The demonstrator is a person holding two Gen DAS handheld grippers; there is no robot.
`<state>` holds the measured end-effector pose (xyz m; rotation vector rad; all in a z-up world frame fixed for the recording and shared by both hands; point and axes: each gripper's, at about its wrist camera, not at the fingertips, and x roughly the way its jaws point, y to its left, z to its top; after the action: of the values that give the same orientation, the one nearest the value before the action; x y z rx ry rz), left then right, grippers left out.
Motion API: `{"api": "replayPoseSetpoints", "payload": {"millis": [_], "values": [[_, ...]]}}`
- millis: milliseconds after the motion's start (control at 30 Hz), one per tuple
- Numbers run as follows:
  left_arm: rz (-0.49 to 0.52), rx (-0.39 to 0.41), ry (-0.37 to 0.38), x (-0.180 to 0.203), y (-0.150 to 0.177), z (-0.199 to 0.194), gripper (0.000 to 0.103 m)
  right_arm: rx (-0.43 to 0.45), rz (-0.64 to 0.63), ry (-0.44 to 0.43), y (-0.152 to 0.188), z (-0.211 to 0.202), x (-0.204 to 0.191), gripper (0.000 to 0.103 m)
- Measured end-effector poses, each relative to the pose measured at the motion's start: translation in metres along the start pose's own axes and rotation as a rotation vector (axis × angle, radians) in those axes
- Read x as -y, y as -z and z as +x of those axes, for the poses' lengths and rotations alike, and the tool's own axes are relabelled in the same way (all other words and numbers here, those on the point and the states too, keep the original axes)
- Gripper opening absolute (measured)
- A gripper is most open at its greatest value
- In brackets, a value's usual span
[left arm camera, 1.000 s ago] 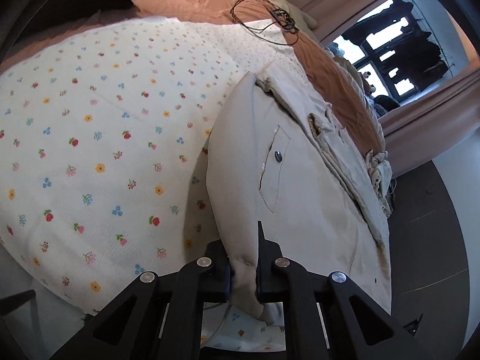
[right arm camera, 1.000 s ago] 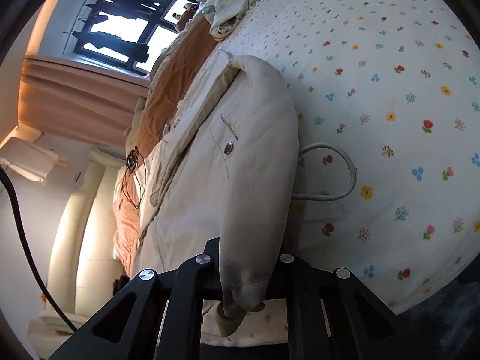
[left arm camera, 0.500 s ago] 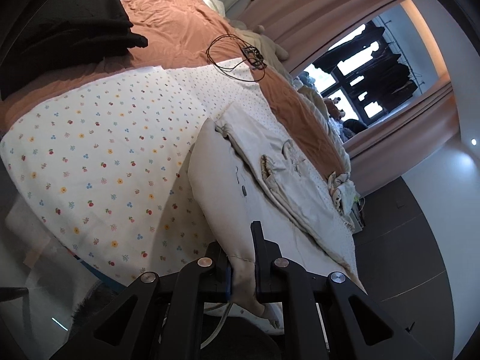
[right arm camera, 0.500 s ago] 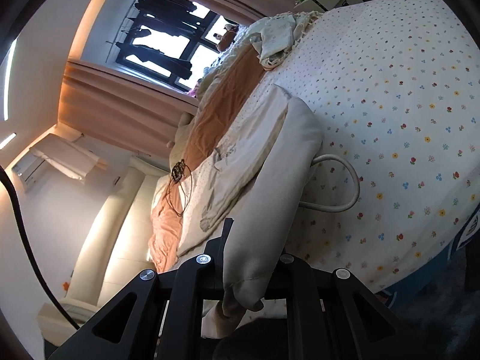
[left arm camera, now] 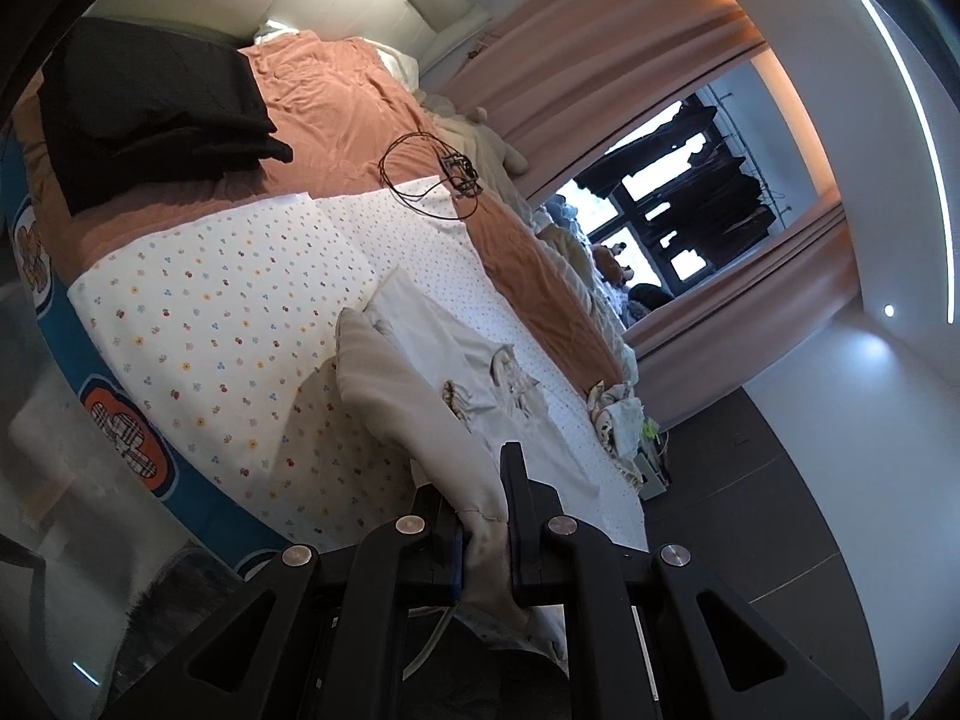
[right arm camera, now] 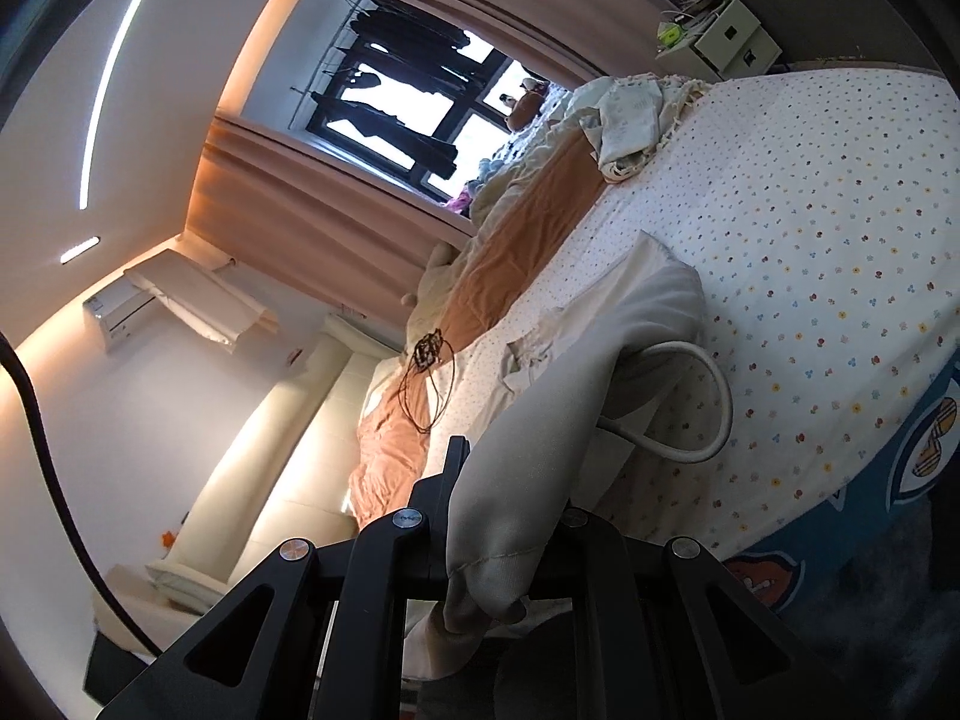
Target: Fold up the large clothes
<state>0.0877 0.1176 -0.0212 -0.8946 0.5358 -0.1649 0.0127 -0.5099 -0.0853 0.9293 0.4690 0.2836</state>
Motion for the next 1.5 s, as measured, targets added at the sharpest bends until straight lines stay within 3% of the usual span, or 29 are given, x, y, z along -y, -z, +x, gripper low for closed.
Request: {"api": "replayPoseSetpoints", "payload": {"millis": [367, 633, 1000, 1233, 1500], "values": [[0.017, 0.083, 0.083, 0.02, -0.006, -0.071, 0.01, 0.046, -0.051, -0.082, 0.006, -0.037, -0.046, 0.014], [0.033, 0.113, 0.108, 0.039, -0.027, -0.071, 0.01, 0.069, -0.061, -0.112, -0.01, -0.027, -0.06, 0.014], [0.074, 0.143, 0.081, 0.079, -0.078, -0.006, 0.01, 0.087, -0.047, -0.083, -0.064, 0.031, -0.066, 0.014], [0.087, 0.108, 0.029, 0.093, -0.117, 0.066, 0.01, 0.085, -0.022, -0.032, -0.098, 0.086, -0.055, 0.014], [0.078, 0.05, -0.031, 0.08, -0.139, 0.153, 0.01, 0.068, 0.014, 0.031, -0.12, 0.153, -0.025, 0.014]]}}
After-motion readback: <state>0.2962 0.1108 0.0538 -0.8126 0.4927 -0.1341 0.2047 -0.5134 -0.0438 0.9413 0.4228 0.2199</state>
